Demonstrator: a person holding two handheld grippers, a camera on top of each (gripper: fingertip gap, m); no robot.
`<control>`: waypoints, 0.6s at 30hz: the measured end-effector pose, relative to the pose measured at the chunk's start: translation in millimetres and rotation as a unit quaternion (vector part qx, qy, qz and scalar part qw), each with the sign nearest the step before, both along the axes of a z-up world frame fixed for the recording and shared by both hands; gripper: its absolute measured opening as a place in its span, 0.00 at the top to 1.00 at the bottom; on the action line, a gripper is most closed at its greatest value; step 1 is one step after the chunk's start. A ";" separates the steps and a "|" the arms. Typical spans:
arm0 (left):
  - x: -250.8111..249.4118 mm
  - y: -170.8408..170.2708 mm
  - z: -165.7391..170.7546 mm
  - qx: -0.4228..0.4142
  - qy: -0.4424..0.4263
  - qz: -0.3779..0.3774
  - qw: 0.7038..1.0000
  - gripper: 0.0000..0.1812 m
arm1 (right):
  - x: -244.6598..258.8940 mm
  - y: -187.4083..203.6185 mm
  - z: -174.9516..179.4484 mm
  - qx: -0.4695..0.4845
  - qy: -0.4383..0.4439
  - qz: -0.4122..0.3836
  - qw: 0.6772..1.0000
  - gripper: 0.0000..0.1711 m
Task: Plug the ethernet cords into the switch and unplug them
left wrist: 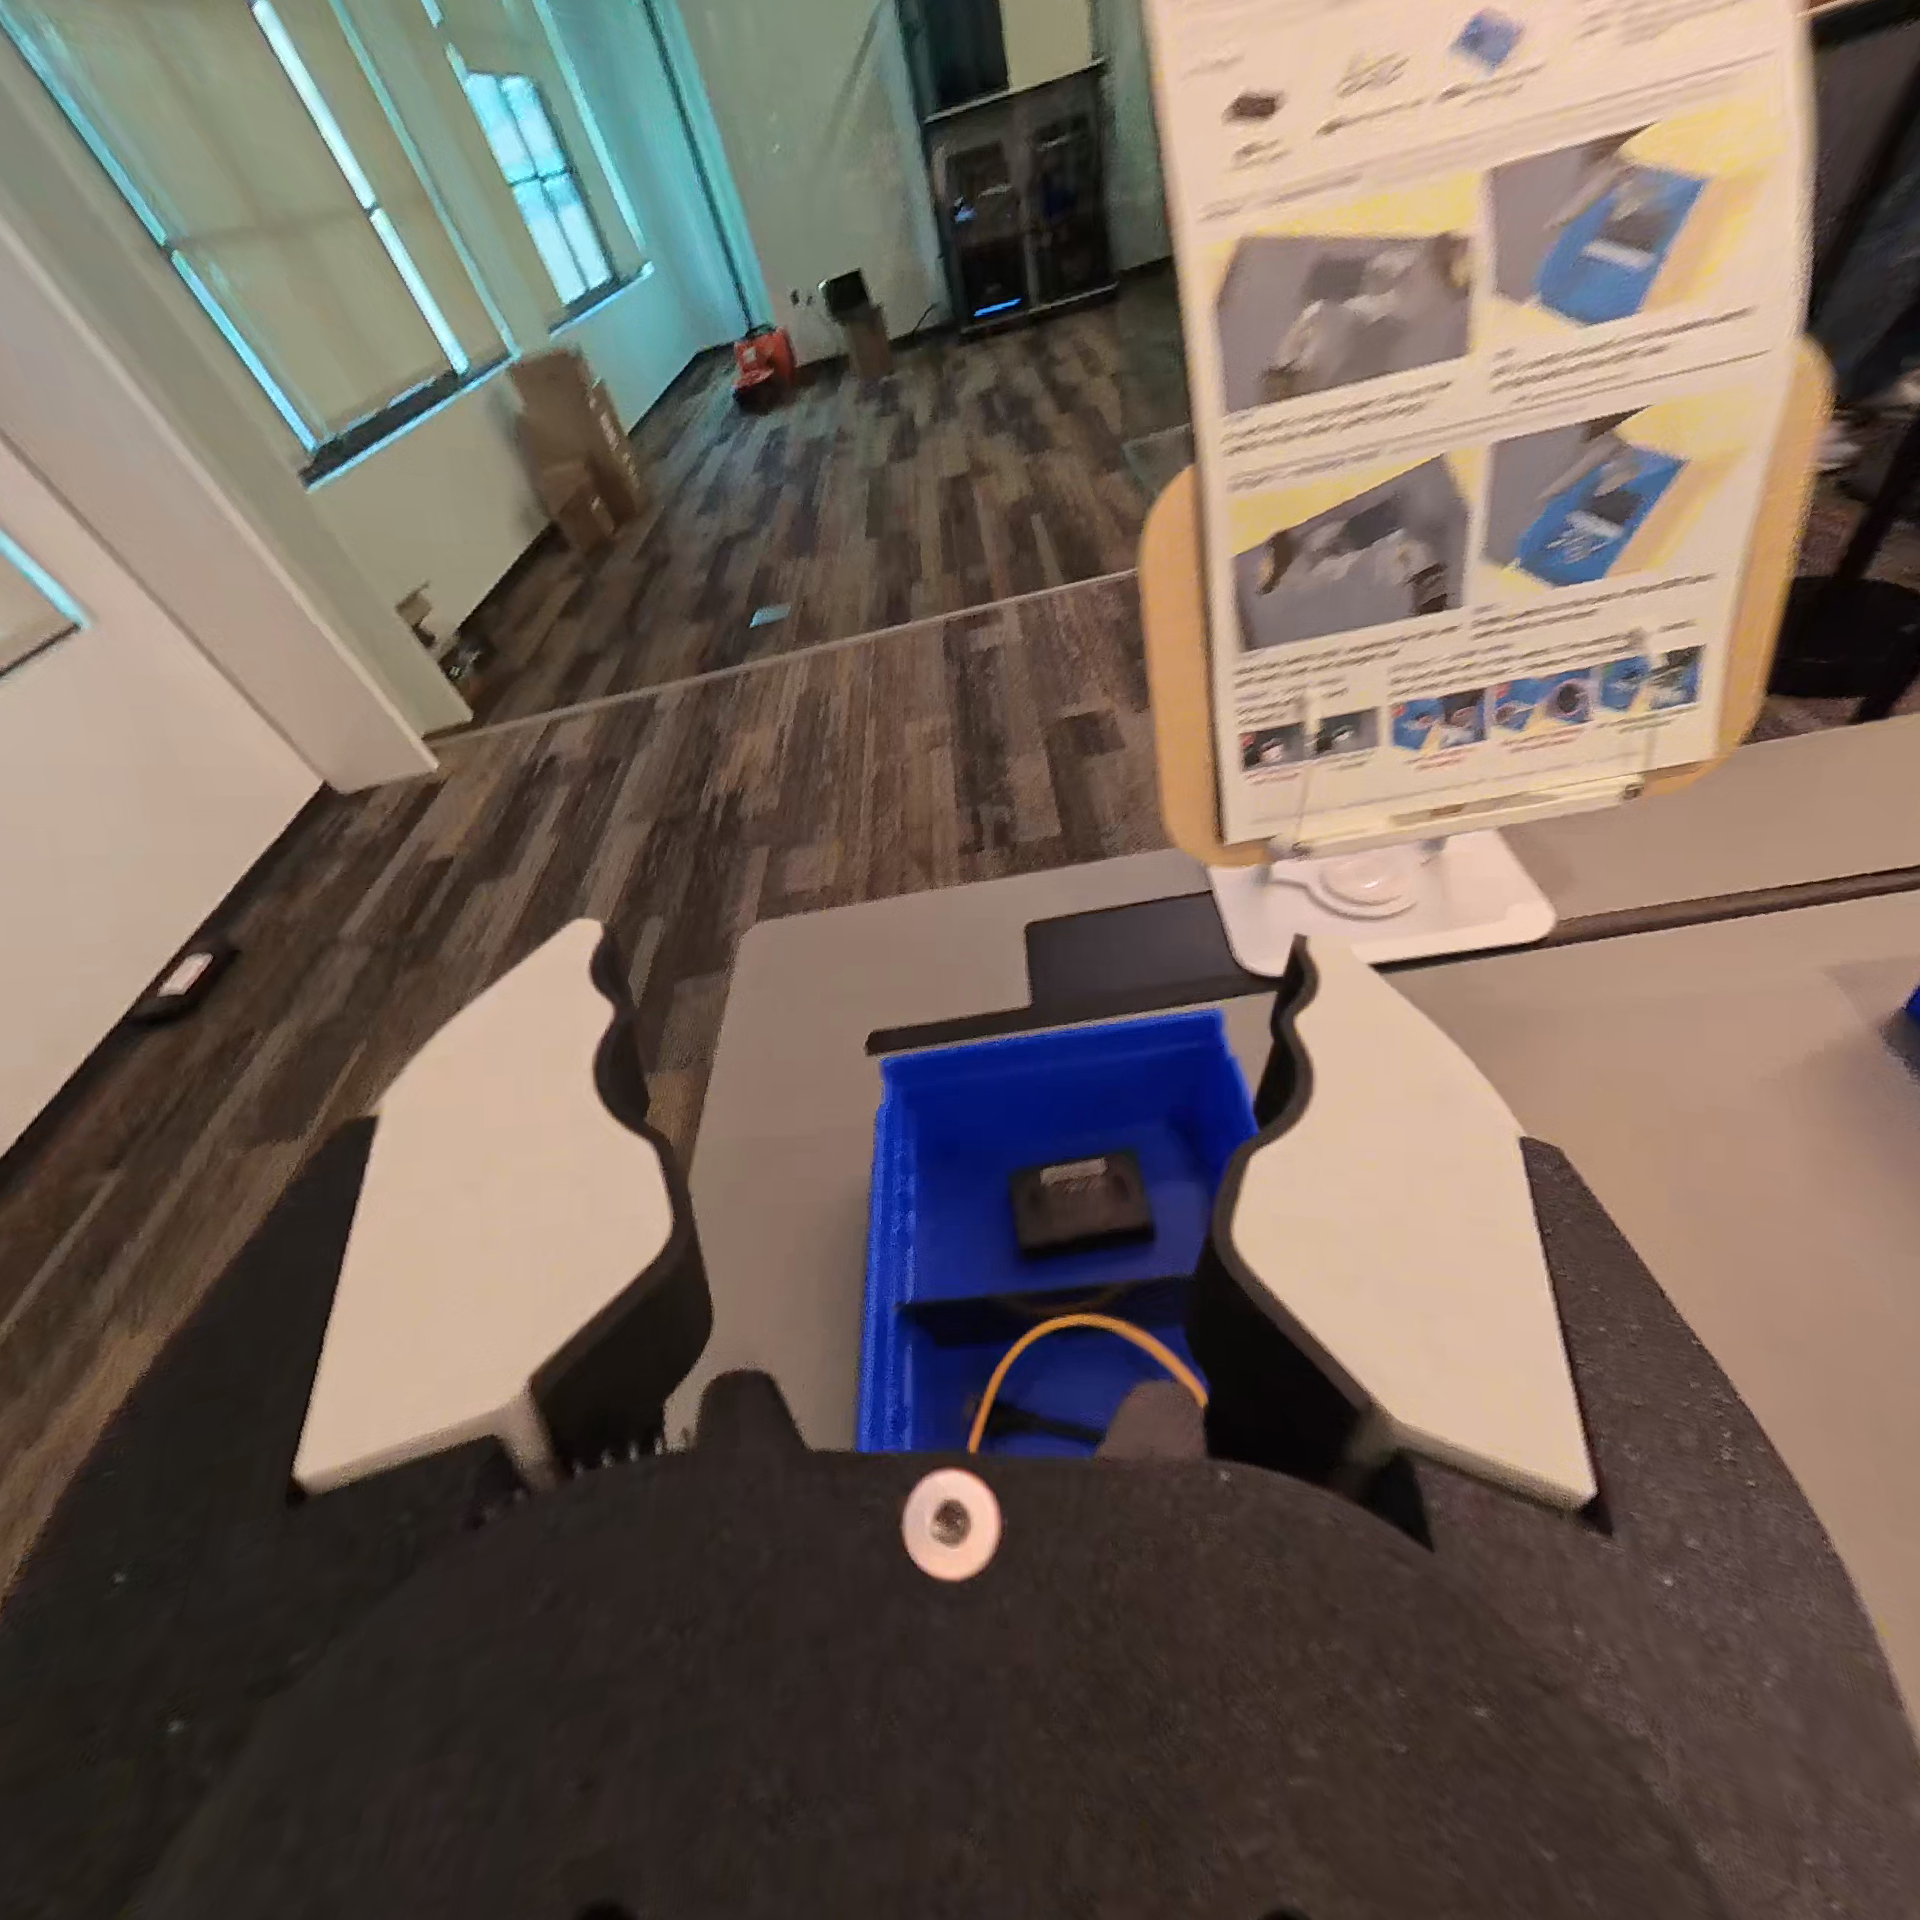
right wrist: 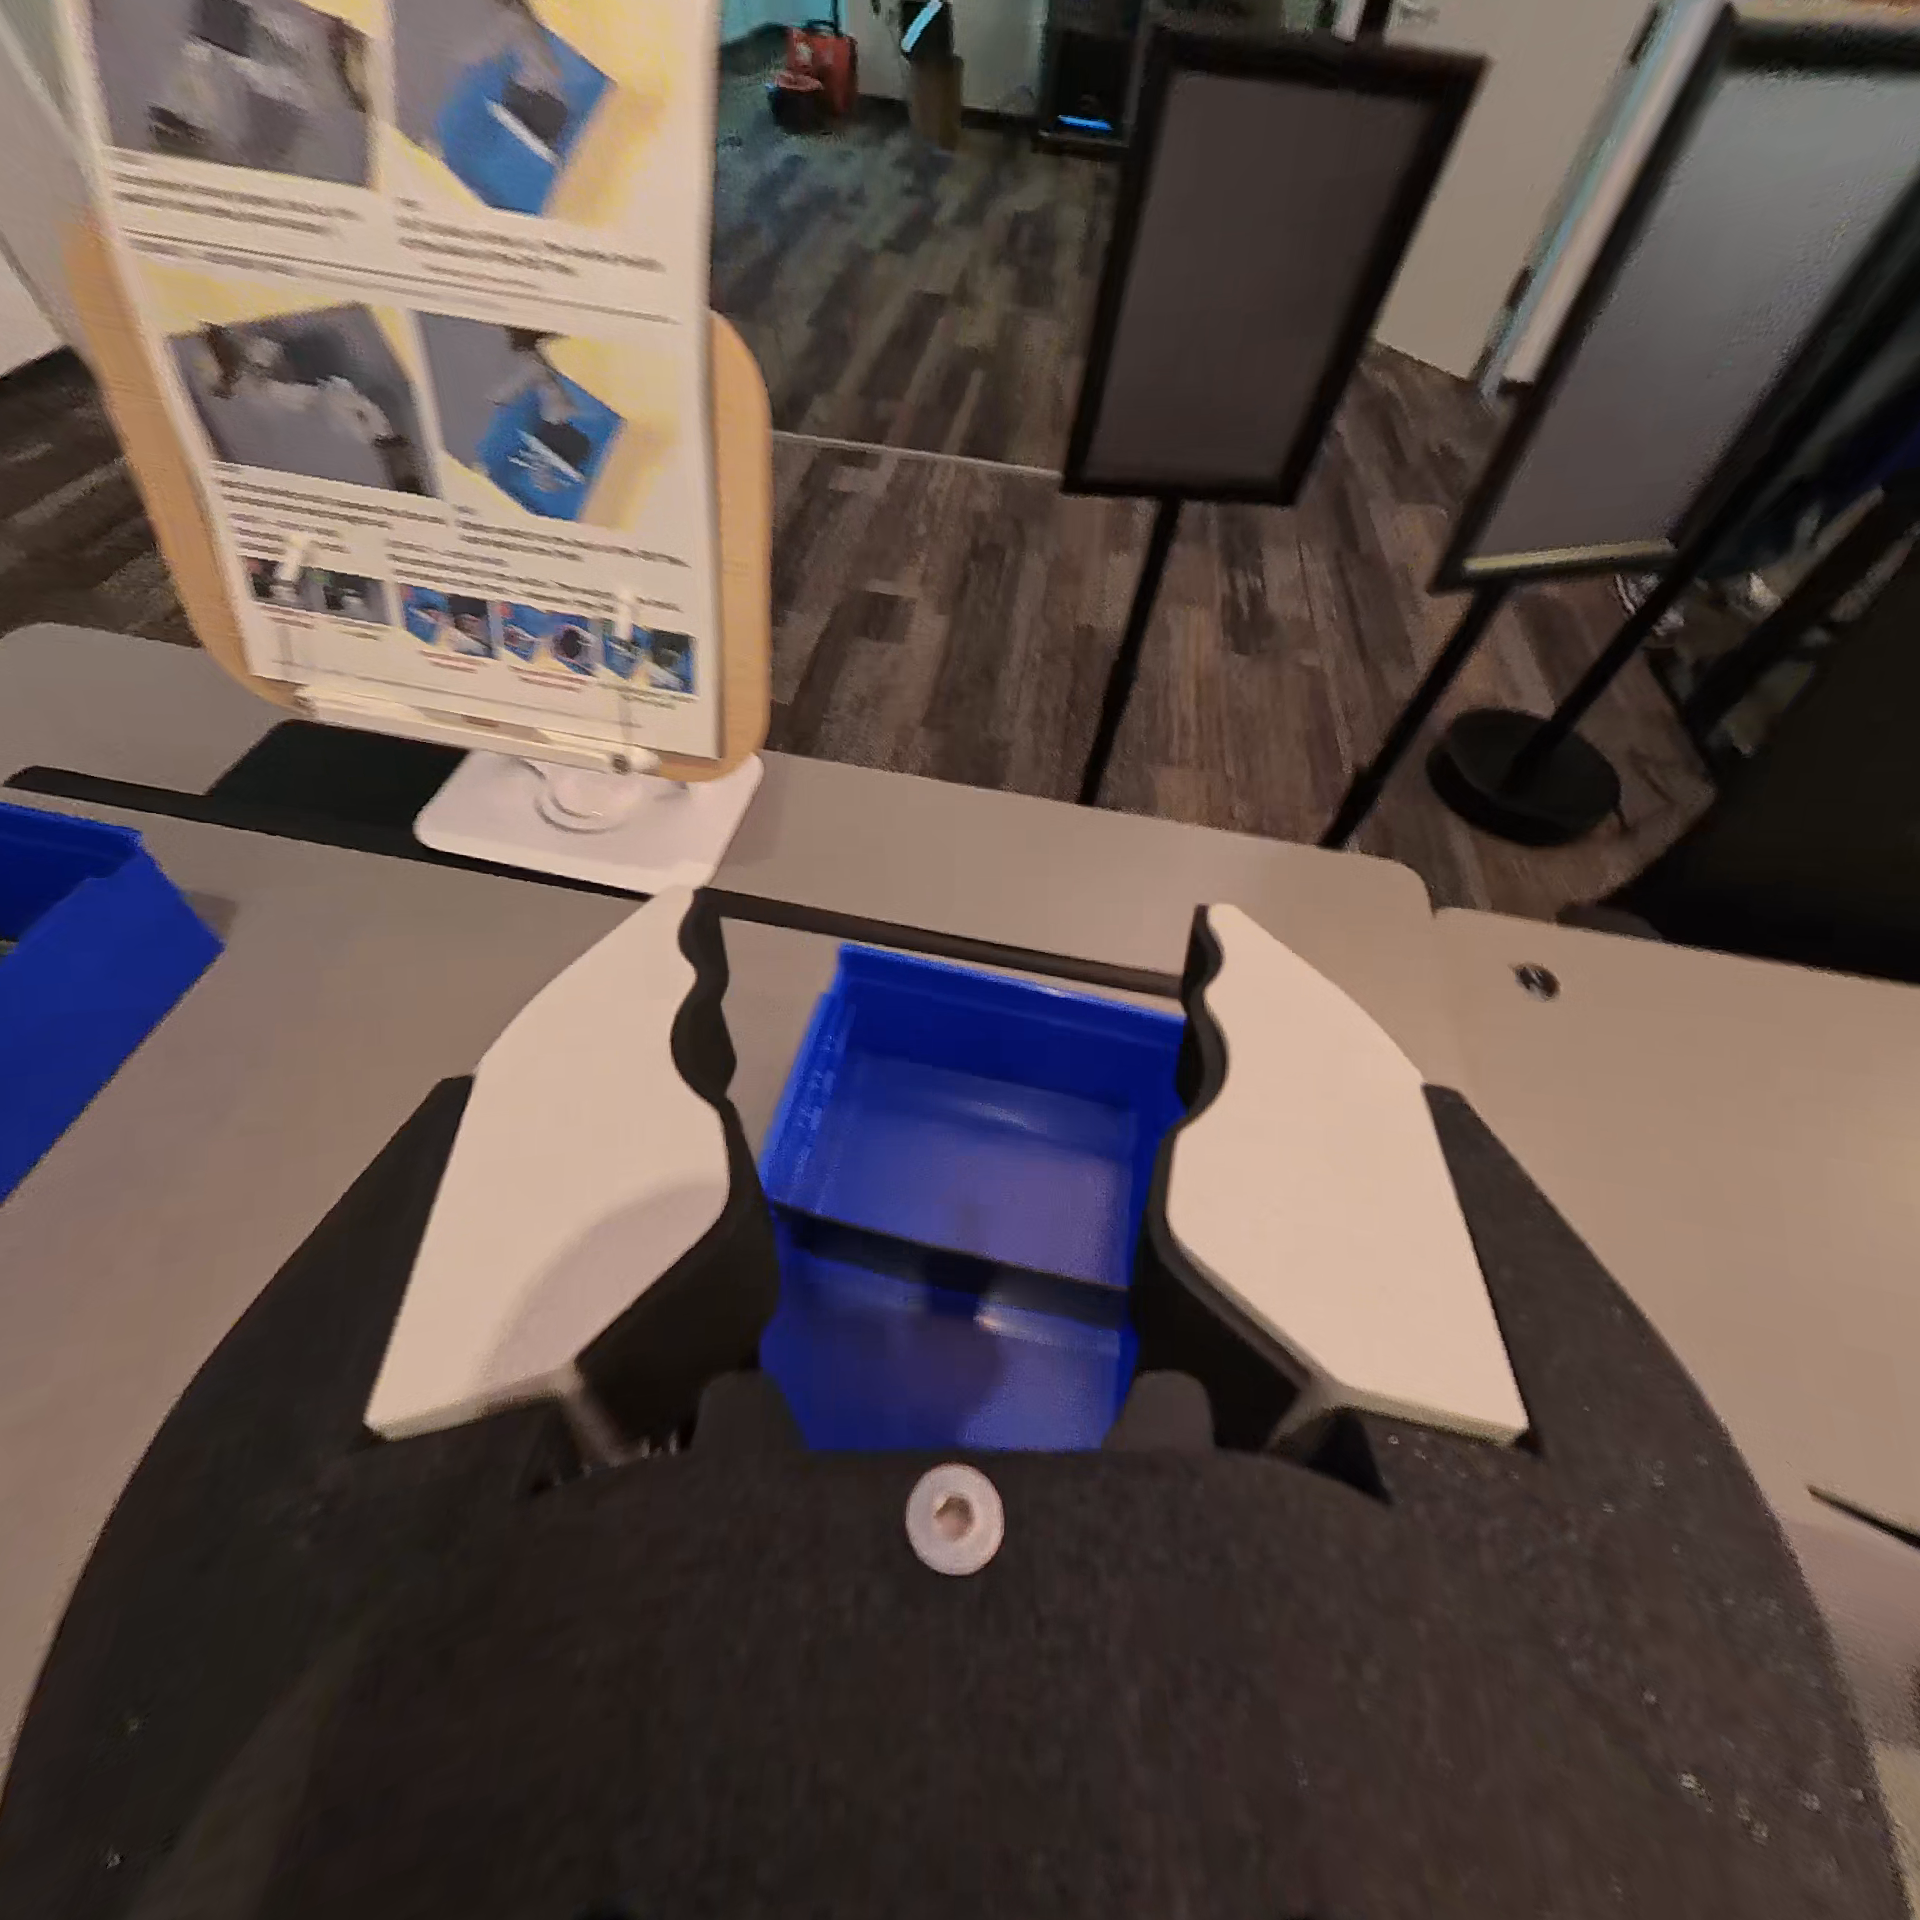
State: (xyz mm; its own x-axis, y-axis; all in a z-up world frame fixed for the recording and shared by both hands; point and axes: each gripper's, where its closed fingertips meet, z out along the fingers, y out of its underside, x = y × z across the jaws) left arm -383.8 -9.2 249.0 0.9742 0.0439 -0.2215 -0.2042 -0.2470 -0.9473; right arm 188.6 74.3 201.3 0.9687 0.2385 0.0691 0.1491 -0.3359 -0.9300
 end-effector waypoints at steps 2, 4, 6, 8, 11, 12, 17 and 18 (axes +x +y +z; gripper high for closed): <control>32.8 13.7 8.4 0.008 0.011 -0.021 1.000 0.34 | -33.8 4.0 11.1 0.010 -0.006 0.021 1.000 0.49; 63.0 28.1 8.6 0.011 0.017 -0.037 0.999 0.31 | -65.3 8.8 15.6 0.019 -0.006 0.035 0.999 0.45; 92.9 41.7 -2.7 0.000 0.015 -0.055 0.998 0.29 | -94.6 14.3 14.3 0.026 0.001 0.045 0.999 0.42; 119.8 53.7 -20.7 -0.011 0.006 -0.071 0.997 0.28 | -120.7 20.5 8.6 0.033 0.007 0.050 0.998 0.37; 151.0 69.6 -54.6 -0.015 -0.017 -0.078 0.997 0.28 | -149.5 28.8 -10.4 0.035 0.015 0.046 0.998 0.32; 158.7 74.3 -68.9 -0.020 -0.023 -0.076 0.997 0.27 | -155.9 31.5 -19.3 0.037 0.016 0.039 0.998 0.30; 185.8 91.9 -150.2 -0.056 -0.067 -0.060 0.994 0.25 | -181.2 41.2 -83.5 0.020 0.014 0.013 1.000 0.28; 188.9 95.0 -164.8 -0.055 -0.072 -0.055 0.994 0.25 | -188.3 41.2 -99.2 0.008 0.008 0.019 1.000 0.28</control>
